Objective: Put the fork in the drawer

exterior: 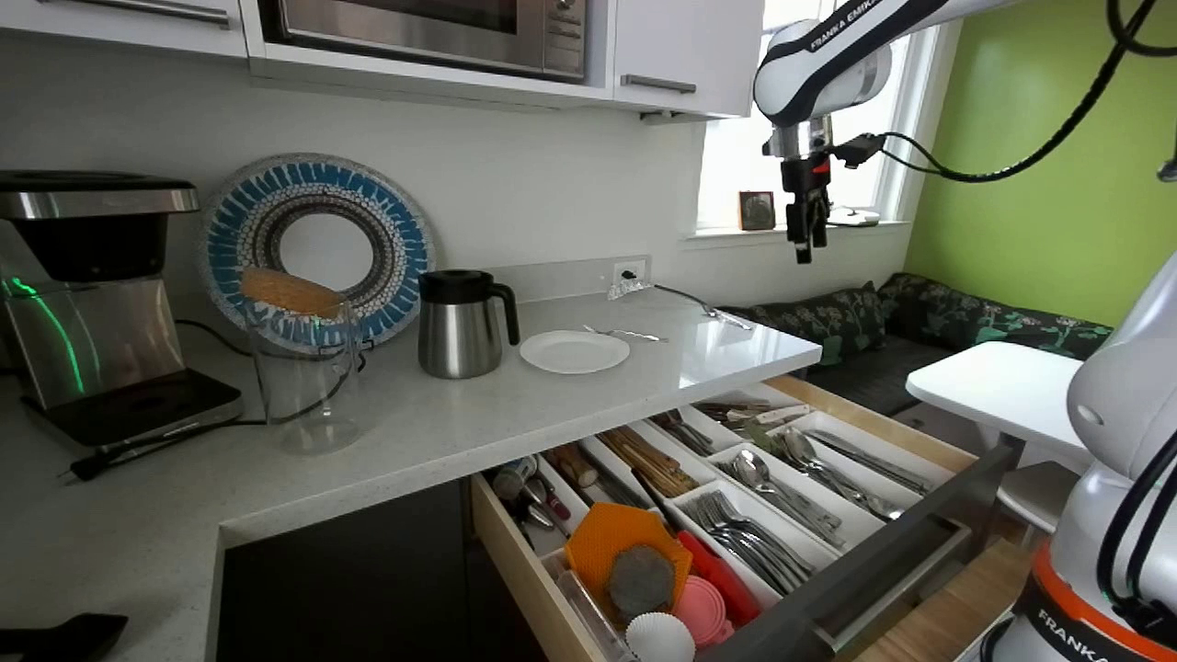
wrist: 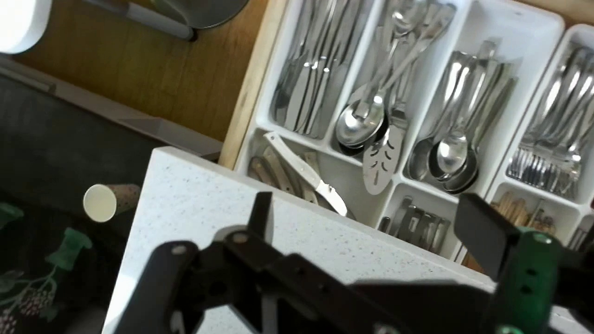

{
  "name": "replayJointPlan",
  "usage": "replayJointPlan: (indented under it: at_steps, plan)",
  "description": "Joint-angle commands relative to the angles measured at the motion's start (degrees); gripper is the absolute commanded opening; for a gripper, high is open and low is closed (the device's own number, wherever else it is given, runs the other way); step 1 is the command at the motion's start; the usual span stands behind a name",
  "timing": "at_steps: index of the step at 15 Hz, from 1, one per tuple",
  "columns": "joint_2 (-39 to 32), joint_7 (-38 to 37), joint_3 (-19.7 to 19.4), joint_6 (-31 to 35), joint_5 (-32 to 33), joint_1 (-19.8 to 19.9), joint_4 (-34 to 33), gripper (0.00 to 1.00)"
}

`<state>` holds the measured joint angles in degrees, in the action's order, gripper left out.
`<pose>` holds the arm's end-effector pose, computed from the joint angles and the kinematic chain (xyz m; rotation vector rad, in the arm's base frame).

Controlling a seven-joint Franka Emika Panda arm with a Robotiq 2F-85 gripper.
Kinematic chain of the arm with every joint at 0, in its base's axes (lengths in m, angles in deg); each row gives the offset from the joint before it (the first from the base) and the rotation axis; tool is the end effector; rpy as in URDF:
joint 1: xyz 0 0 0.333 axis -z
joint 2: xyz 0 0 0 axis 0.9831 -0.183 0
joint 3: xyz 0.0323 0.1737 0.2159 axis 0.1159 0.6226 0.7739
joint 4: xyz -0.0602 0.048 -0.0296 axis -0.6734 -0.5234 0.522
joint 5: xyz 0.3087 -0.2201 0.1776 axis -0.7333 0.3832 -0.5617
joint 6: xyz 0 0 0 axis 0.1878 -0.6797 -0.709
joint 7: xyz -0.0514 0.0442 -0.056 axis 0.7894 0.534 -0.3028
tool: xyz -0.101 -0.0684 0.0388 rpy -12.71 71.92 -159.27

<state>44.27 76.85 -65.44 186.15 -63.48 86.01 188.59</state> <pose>0.5254 -0.1879 0.4281 2.8300 0.5625 -0.2217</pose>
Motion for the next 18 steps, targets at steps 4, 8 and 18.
replayJointPlan:
  at_steps: [4, 8, 18]
  plan:
    - [-14.60, 17.04, 1.23, 13.00, 1.25, 1.04, -11.13, 1.00]
    - [-21.82, 21.37, 4.35, 21.01, -5.51, 1.77, -13.96, 1.00]
    - [-30.48, 25.88, 9.02, 29.35, -15.01, 4.41, -18.47, 1.00]
